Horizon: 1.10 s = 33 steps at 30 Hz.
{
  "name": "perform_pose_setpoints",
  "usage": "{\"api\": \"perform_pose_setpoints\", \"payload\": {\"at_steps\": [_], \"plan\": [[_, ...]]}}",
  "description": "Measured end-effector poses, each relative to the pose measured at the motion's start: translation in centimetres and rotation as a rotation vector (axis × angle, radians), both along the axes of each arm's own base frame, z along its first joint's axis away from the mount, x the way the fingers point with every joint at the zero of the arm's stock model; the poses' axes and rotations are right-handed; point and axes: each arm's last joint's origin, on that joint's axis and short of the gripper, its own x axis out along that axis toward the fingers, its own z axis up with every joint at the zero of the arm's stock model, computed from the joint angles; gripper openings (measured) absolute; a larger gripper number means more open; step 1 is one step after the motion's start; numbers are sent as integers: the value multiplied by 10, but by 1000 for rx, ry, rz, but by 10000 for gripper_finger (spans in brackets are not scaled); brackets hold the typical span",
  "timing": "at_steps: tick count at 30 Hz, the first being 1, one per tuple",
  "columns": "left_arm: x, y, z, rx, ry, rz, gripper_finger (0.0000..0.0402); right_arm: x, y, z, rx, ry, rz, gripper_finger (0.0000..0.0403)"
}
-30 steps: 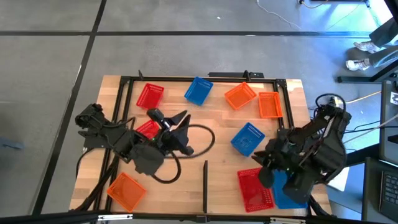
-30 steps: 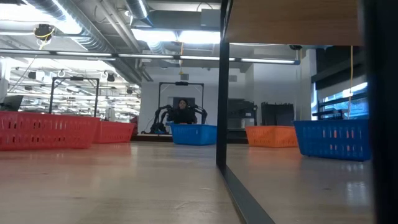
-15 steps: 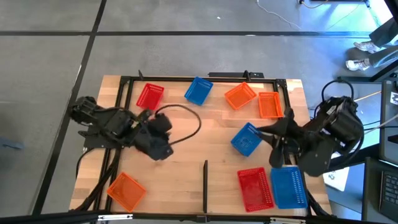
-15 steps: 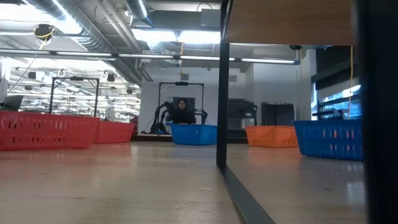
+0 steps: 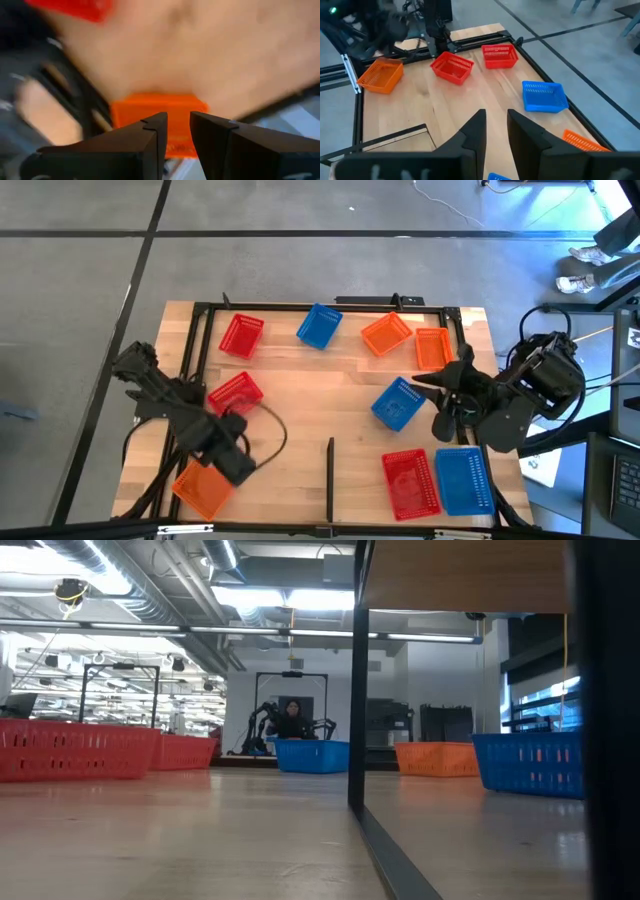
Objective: Stack baskets on shelf by color
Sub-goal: Put the bottom orange basket on the shelf
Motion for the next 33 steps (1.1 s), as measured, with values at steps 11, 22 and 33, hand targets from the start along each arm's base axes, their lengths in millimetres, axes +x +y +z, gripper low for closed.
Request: {"api": "perform_pose_setpoints", "payload": {"at_steps": [11, 22, 33], "plan": [[-8, -46, -61, -185, -132, -27, 75, -11, -13, 8, 14, -48, -19, 77], [-24, -57, -94, -212, -114, -12, 75, -14, -19, 14, 34, -103, -47, 77], [-29, -54, -111, -207, -94, 28, 76, -11, -27, 15, 12, -96, -75, 77]]}}
